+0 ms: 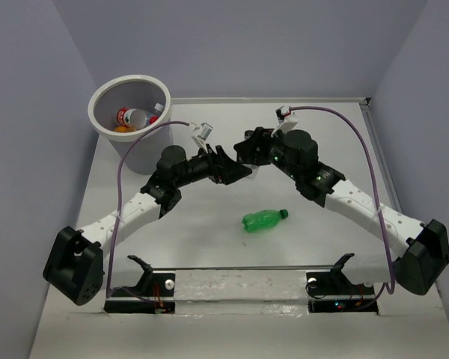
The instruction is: Put the plastic bottles in the bin
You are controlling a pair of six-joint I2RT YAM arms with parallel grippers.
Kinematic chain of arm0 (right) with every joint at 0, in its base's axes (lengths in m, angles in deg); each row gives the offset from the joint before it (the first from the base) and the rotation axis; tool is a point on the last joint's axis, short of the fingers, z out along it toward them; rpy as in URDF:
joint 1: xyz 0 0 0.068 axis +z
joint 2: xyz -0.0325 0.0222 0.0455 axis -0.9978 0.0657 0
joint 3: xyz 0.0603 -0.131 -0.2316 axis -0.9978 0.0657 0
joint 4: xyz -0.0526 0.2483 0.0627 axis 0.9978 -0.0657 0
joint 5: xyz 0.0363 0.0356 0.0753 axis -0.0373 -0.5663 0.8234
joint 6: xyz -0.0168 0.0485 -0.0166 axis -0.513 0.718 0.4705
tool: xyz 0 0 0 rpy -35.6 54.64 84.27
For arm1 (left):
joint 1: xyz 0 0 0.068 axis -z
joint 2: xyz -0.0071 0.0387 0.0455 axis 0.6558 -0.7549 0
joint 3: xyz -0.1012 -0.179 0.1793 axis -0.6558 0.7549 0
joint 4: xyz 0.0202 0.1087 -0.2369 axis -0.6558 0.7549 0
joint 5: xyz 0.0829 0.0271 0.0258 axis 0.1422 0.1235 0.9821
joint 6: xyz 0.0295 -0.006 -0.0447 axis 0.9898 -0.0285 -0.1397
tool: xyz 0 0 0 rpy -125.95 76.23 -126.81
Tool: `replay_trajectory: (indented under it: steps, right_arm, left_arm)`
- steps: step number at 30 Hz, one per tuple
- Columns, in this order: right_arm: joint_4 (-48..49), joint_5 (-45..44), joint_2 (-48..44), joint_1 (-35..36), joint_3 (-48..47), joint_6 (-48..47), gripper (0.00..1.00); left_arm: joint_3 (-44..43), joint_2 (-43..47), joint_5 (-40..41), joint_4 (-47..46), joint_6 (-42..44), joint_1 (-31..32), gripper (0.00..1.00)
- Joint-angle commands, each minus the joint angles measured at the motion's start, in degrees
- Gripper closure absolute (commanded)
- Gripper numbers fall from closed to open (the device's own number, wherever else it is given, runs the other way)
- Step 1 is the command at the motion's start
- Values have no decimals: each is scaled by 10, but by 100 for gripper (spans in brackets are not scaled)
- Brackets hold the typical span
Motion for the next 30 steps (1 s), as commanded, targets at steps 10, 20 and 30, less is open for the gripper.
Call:
replay_trajectory:
  steps: [10, 20, 30]
  right_arm:
    - [87, 25, 3, 13, 25, 25, 47]
    - [112, 29, -25, 13, 39, 50, 32]
    - [82, -85, -145, 13, 71, 4, 0]
  left_arm:
    - [15, -18, 9, -155, -59, 8, 25]
    - [15, -3, 41, -126, -34, 15, 82]
    - [-6, 51, 178, 27, 64, 11, 83]
